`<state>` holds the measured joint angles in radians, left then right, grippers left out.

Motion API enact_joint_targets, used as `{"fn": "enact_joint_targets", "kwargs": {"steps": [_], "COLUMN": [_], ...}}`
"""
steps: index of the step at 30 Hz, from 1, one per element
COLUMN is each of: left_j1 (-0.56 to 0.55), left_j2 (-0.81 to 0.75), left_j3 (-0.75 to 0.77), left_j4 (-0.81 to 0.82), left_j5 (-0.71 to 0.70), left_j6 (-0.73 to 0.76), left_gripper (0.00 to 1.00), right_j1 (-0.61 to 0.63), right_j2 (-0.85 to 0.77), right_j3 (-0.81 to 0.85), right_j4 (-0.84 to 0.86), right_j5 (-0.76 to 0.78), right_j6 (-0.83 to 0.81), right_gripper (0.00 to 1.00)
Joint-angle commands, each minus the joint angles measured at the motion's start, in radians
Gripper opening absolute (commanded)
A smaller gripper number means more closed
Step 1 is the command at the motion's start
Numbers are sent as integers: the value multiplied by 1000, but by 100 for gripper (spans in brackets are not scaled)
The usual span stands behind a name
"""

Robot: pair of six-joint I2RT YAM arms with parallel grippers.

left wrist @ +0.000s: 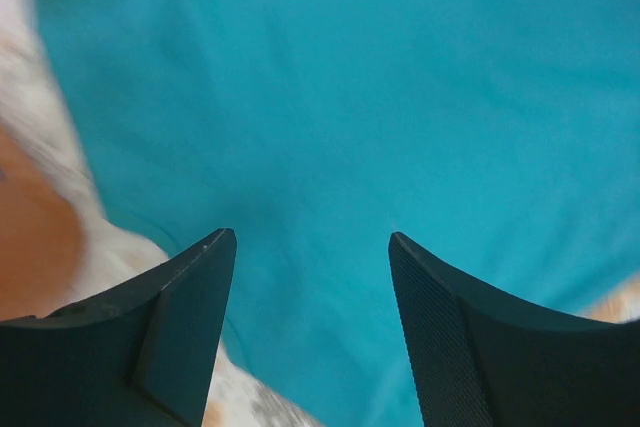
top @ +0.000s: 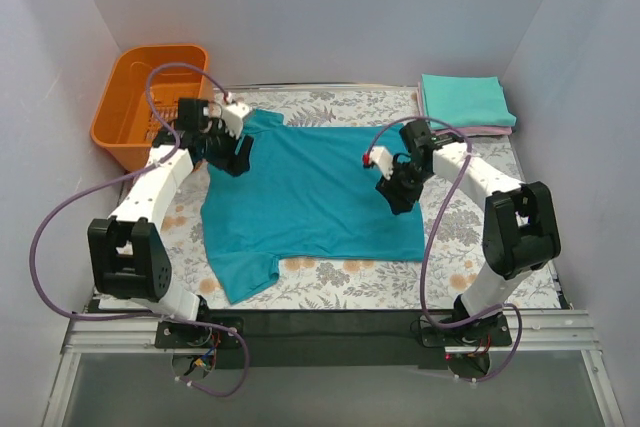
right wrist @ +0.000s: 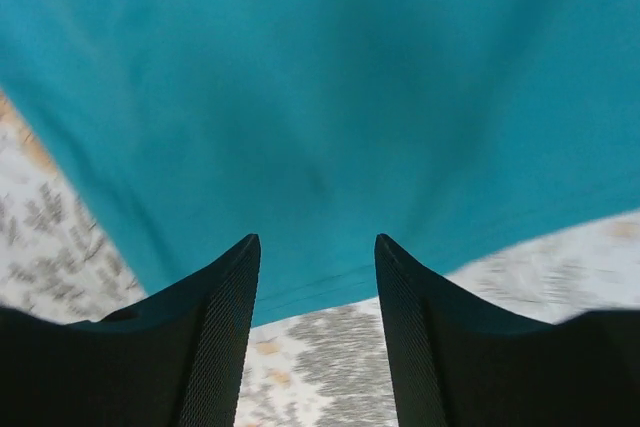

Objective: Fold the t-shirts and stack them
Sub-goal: Flatten the tshirt out

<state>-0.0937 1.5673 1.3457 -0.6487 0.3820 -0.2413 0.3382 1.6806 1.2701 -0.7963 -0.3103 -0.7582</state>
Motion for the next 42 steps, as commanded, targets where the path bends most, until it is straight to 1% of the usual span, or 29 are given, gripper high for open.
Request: {"fn": "enact_joint_targets", "kwargs": {"steps": [1,2,5,9,10,12,16,18,19,21,23,24,25,26,27,28,29,30,31,32,33,34,35,36,37,38,39,41,42], "left_j1": [6,6,5,2,0,-24,-47,-49,-49,-47,-35,-29,-23,-14,-14,-12,-12,-12,-12,-12,-11,-11,-11,-11,-11,-11,-11,-9,-9], "left_j2": [-76,-99,-153,-194,-202,-243,-289,-308,-309,-299,-282,-241,-215,-184,-146,-74,-32,5,70,101,131,167,227,265,336,374,407,477,494], "left_j3": [-243,-287,-429,-525,-545,-646,-678,-657,-642,-588,-467,-420,-307,-254,-191,-89,-33,11,47,117,150,186,244,283,326,416,452,534,549], "left_j4": [-198,-192,-178,-181,-195,-256,-330,-371,-429,-477,-500,-500,-481,-467,-451,-413,-384,-347,-245,-188,-107,-71,-39,19,24,26,40,50,64], "left_j5": [34,9,-57,-83,-87,-89,-89,-75,-48,-17,38,58,76,118,133,152,158,150,132,68,51,35,-12,-41,-67,-81,-118,-133,-132], "left_j6": [138,163,192,237,237,302,335,353,365,378,367,355,337,288,261,241,194,112,62,18,-45,-64,-87,-116,-163,-179,-193,-230,-236], "left_gripper": [56,54,53,52,52,52,50,50,49,49,52,53,55,58,59,60,61,61,61,61,63,63,63,63,63,63,63,63,63], "right_j1": [21,24,27,27,27,30,38,44,44,42,27,12,-5,-46,-69,-91,-129,-145,-156,-171,-180,-185,-192,-195,-200,-200,-202,-205,-206], "right_j2": [-45,-47,-29,-48,-70,-117,-147,-186,-202,-248,-271,-274,-262,-239,-179,-141,-99,-17,29,77,173,221,269,356,401,445,521,612,634], "right_j3": [-103,-150,-240,-369,-389,-449,-460,-454,-437,-396,-292,-243,-198,-96,-42,12,123,173,233,289,414,476,535,648,699,760,855,934,957], "right_j4": [-81,-75,-61,-24,-21,-20,-30,-56,-69,-116,-127,-121,-112,-87,-74,-60,-20,5,23,43,64,71,80,95,103,104,109,120,126], "right_j5": [-35,-30,10,86,105,128,128,96,86,44,13,-13,-27,-36,-56,-61,-62,-41,-17,9,35,51,65,71,77,85,86,105,111], "right_j6": [-4,-4,-6,-46,-55,-82,-104,-131,-154,-167,-158,-148,-117,-95,-69,-46,9,35,58,106,121,140,155,172,177,180,183,191,194], "right_gripper": [45,45,44,44,45,48,52,59,61,63,65,65,65,65,64,63,60,59,58,54,52,51,46,45,45,44,44,43,42]}}
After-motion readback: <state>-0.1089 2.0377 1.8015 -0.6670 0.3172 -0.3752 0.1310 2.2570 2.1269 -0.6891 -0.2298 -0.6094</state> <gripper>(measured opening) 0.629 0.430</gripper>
